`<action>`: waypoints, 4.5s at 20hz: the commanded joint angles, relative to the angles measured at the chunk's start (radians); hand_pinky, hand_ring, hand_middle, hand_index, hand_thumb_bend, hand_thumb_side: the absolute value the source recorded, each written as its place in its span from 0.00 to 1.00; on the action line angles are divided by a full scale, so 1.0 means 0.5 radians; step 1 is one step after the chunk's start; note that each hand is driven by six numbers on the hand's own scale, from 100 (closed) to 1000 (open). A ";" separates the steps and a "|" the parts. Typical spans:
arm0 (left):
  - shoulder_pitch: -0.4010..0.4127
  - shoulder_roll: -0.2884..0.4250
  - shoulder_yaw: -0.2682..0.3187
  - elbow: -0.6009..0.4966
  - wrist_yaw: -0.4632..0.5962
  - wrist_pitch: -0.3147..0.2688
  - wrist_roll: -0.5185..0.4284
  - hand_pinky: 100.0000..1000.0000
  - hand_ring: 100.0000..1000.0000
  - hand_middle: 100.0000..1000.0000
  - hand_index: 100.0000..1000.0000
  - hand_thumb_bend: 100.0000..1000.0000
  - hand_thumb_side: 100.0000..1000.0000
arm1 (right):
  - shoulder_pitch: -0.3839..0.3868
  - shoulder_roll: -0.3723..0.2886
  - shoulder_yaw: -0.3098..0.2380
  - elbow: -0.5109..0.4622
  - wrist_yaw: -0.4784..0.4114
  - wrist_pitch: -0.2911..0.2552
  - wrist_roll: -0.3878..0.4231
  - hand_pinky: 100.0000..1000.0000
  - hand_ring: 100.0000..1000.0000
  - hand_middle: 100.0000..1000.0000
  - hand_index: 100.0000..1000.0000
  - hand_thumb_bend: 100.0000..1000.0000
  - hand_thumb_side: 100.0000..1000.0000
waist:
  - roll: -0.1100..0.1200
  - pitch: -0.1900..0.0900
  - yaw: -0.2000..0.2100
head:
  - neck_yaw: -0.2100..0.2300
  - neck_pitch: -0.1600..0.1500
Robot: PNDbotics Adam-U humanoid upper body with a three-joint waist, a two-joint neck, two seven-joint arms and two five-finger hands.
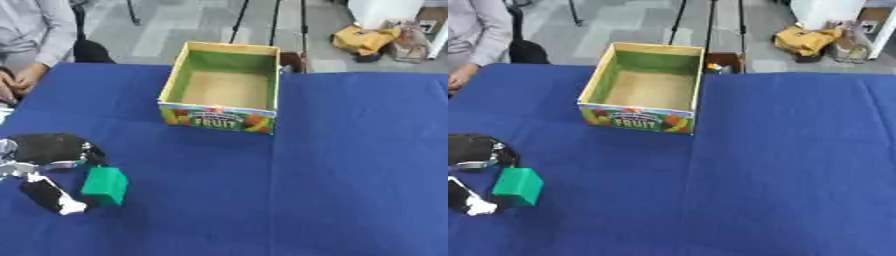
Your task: Pick up objects on the table and place them in the box.
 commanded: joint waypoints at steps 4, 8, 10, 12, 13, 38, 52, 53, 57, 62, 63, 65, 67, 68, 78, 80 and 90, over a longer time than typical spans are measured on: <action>-0.032 0.134 0.064 -0.060 0.097 0.017 0.013 0.64 0.67 0.52 0.64 0.00 0.59 | -0.018 -0.022 -0.008 -0.040 0.010 0.001 -0.007 0.86 0.91 0.40 0.81 0.00 0.57 | 0.006 -0.038 0.002 | 0.003 -0.031; -0.044 0.172 0.082 -0.090 0.175 0.025 0.011 0.64 0.66 0.51 0.62 0.00 0.60 | -0.018 -0.023 -0.006 -0.040 0.010 0.004 -0.003 0.86 0.91 0.40 0.81 0.00 0.57 | 0.012 -0.039 0.003 | 0.011 -0.032; -0.051 0.187 0.092 -0.103 0.222 0.032 0.000 0.64 0.66 0.51 0.62 0.00 0.60 | -0.019 -0.024 -0.005 -0.040 0.010 0.004 -0.002 0.86 0.91 0.40 0.81 0.00 0.57 | 0.015 -0.040 0.002 | 0.014 -0.034; -0.060 0.199 0.102 -0.118 0.270 0.038 -0.011 0.63 0.65 0.50 0.61 0.00 0.60 | -0.020 -0.024 -0.005 -0.040 0.008 0.005 -0.002 0.86 0.91 0.40 0.81 0.00 0.56 | 0.017 -0.040 -0.001 | 0.018 -0.038; -0.065 0.205 0.107 -0.127 0.294 0.042 -0.015 0.63 0.65 0.50 0.61 0.00 0.60 | -0.021 -0.024 -0.004 -0.040 0.007 0.005 -0.003 0.86 0.91 0.40 0.81 0.00 0.56 | 0.019 -0.040 -0.004 | 0.020 -0.040; -0.623 0.207 0.218 0.065 0.987 0.177 -0.189 0.60 0.57 0.44 0.55 0.00 0.53 | -0.055 -0.068 0.026 -0.040 -0.010 0.005 0.028 0.86 0.91 0.40 0.81 0.00 0.53 | 0.128 -0.020 -0.092 | 0.164 -0.097; -0.975 0.075 0.193 0.344 0.897 0.096 -0.087 0.59 0.56 0.42 0.53 0.00 0.53 | -0.131 -0.094 0.032 -0.040 -0.037 -0.018 0.076 0.86 0.92 0.39 0.81 0.00 0.52 | 0.184 0.124 -0.206 | 0.314 -0.205; -0.992 0.069 0.192 0.357 0.892 0.087 -0.073 0.59 0.56 0.42 0.53 0.00 0.52 | -0.139 -0.095 0.033 -0.040 -0.039 -0.022 0.080 0.86 0.92 0.39 0.81 0.00 0.52 | 0.184 0.134 -0.214 | 0.317 -0.209; -1.036 0.051 0.194 0.422 0.877 0.070 -0.030 0.59 0.55 0.41 0.52 0.00 0.54 | -0.184 -0.097 0.046 -0.040 -0.053 -0.041 0.092 0.86 0.92 0.39 0.81 0.00 0.53 | 0.185 0.178 -0.267 | 0.342 -0.260; -1.105 0.048 0.201 0.491 0.863 0.066 -0.013 0.59 0.55 0.41 0.52 0.00 0.54 | -0.219 -0.107 0.050 -0.040 -0.065 -0.057 0.098 0.86 0.91 0.39 0.80 0.00 0.54 | 0.183 0.221 -0.327 | 0.397 -0.326; -1.119 0.046 0.202 0.501 0.851 0.062 -0.005 0.59 0.55 0.41 0.52 0.00 0.53 | -0.225 -0.110 0.050 -0.040 -0.067 -0.059 0.100 0.86 0.92 0.39 0.80 0.00 0.54 | 0.186 0.231 -0.335 | 0.406 -0.339; -1.147 0.040 0.204 0.526 0.812 0.052 0.017 0.59 0.55 0.41 0.52 0.00 0.52 | -0.234 -0.116 0.052 -0.040 -0.069 -0.063 0.109 0.86 0.92 0.39 0.81 0.00 0.54 | 0.193 0.254 -0.349 | 0.423 -0.365; -1.172 0.031 0.206 0.557 0.772 0.032 0.046 0.58 0.55 0.41 0.51 0.00 0.52 | -0.245 -0.120 0.053 -0.040 -0.072 -0.067 0.116 0.86 0.92 0.39 0.81 0.00 0.54 | 0.199 0.273 -0.363 | 0.441 -0.388; -1.184 0.029 0.209 0.574 0.750 0.020 0.063 0.58 0.55 0.41 0.51 0.00 0.51 | -0.252 -0.121 0.053 -0.040 -0.075 -0.070 0.119 0.86 0.92 0.39 0.80 0.00 0.55 | 0.202 0.284 -0.373 | 0.452 -0.401; -1.258 -0.001 0.241 0.754 0.512 -0.097 0.225 0.58 0.54 0.40 0.51 0.00 0.49 | -0.305 -0.143 0.053 -0.040 -0.096 -0.097 0.155 0.87 0.93 0.37 0.81 0.00 0.55 | 0.236 0.404 -0.481 | 0.550 -0.501; -1.269 -0.008 0.247 0.776 0.458 -0.108 0.257 0.58 0.54 0.40 0.51 0.00 0.48 | -0.311 -0.148 0.051 -0.040 -0.099 -0.101 0.162 0.87 0.93 0.37 0.81 0.00 0.55 | 0.239 0.425 -0.492 | 0.564 -0.518; -1.291 -0.045 0.267 0.900 0.139 -0.174 0.532 0.57 0.55 0.39 0.51 0.00 0.42 | -0.336 -0.163 0.052 -0.040 -0.123 -0.124 0.185 0.87 0.93 0.36 0.81 0.00 0.56 | 0.254 0.500 -0.543 | 0.595 -0.569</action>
